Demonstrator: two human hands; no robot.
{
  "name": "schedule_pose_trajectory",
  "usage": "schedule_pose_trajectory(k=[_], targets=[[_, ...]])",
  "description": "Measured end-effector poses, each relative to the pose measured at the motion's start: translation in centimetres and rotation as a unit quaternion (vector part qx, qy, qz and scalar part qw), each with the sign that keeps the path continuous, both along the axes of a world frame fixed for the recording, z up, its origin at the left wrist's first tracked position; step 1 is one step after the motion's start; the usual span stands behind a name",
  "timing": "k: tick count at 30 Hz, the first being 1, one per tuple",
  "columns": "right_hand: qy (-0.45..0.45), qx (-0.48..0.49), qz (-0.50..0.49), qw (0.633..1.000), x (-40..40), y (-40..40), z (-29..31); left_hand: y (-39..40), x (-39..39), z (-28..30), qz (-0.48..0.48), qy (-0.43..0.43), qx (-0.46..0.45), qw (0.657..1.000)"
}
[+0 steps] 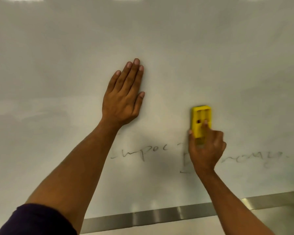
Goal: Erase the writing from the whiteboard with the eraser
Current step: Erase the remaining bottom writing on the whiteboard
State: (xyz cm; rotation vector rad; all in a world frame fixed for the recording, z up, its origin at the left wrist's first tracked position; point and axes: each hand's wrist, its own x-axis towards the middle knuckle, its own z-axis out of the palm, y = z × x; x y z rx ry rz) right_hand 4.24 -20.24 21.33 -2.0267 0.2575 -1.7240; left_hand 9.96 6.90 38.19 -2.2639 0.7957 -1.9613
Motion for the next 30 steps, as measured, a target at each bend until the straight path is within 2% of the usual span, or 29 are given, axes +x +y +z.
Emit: schedule_pose_trajectory(k=[1,2,5,6,7,8,10,11,12,15,16,17,19,20,21,23,25,26,29,30], targets=[[-0.017,0.089,-0.001,0.996,0.2,1.4,0.6,0.1,0.1,0.1,0.0,-0.002,0.007,1.0],[-0.026,0.107,0.005,0.994,0.3,3.0,0.9,0.2,0.1,0.1,0.0,-0.006,0.014,1.0],[-0.009,-0.08,0.052,0.995,-0.6,6.4,-1.5,1.2,0.2,0.3,0.0,-0.018,0.049,0.999],[-0.004,-0.101,0.056,0.993,-0.8,6.0,-1.9,1.8,0.3,0.4,-0.004,-0.022,0.067,0.998],[-0.004,-0.063,0.052,0.997,-0.7,5.2,-1.8,2.4,0.5,0.5,-0.007,-0.028,0.086,0.996],[-0.01,0.03,0.05,0.998,-0.5,4.6,-1.3,3.0,0.7,0.7,-0.007,-0.036,0.102,0.994],[-0.045,0.217,0.068,0.973,0.1,4.7,0.1,3.7,0.9,1.0,-0.001,-0.047,0.12,0.992],[-0.048,0.241,0.074,0.967,0.0,5.4,0.3,3.8,0.9,1.0,0.001,-0.047,0.123,0.991],[-0.034,0.217,0.079,0.972,-0.2,6.4,-0.1,3.9,0.9,1.0,0.002,-0.046,0.123,0.991],[0.022,0.051,0.139,0.989,-1.6,7.4,-2.7,3.8,0.8,0.8,0.006,-0.044,0.123,0.991],[0.025,0.043,0.14,0.989,-1.5,6.5,-2.7,3.8,0.8,0.8,0.004,-0.043,0.123,0.991],[0.021,0.077,0.129,0.988,-1.2,5.4,-2.4,3.9,0.9,0.8,0.003,-0.044,0.123,0.991],[-0.016,0.214,0.107,0.971,-0.5,4.5,-1.0,3.8,0.9,0.8,0.004,-0.046,0.122,0.991],[-0.023,0.244,0.104,0.964,-0.4,4.8,-0.6,3.8,1.0,0.8,0.005,-0.047,0.121,0.991],[-0.015,0.217,0.101,0.971,-0.4,5.4,-0.9,3.8,1.0,0.8,0.006,-0.048,0.122,0.991],[0.01,0.032,0.107,0.994,-0.9,6.4,-3.0,3.8,0.9,0.7,0.006,-0.052,0.121,0.991],[0.021,-0.118,0.098,0.988,-1.1,5.3,-3.7,3.7,0.8,0.7,0.01,-0.054,0.12,0.991],[0.017,-0.119,0.084,0.989,-0.9,4.3,-3.3,3.8,0.8,0.6,0.01,-0.054,0.12,0.991],[0.007,0.089,0.064,0.994,0.1,3.5,-0.8,3.6,0.8,0.6,0.018,-0.06,0.119,0.991],[0.009,0.083,0.064,0.994,0.1,4.2,-0.8,3.8,0.8,0.6,0.018,-0.062,0.118,0.991]])
